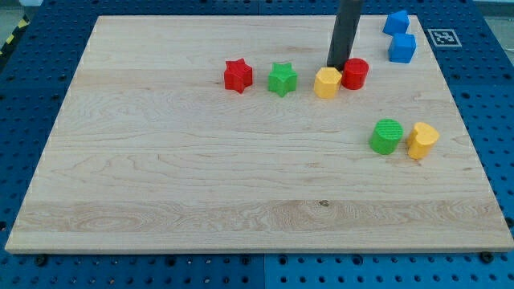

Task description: Push the red circle closer to the green star

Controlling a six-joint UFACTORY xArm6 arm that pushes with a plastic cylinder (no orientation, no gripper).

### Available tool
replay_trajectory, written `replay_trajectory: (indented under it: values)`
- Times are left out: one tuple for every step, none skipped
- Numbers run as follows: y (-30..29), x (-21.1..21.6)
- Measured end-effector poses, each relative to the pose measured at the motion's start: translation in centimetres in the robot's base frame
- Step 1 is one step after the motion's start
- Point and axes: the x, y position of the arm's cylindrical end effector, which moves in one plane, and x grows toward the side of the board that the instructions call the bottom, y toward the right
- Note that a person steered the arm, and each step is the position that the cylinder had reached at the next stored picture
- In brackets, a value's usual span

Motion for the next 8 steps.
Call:
replay_trajectory:
  values:
    - [0.6, 2.3]
    - [1.2, 3.3]
    - [1.2, 1.0]
    - [1.2, 0.7]
    - [2.0, 1.2]
    - [3.8, 1.2]
    - [5.9, 1.2]
    - [6.3, 1.2]
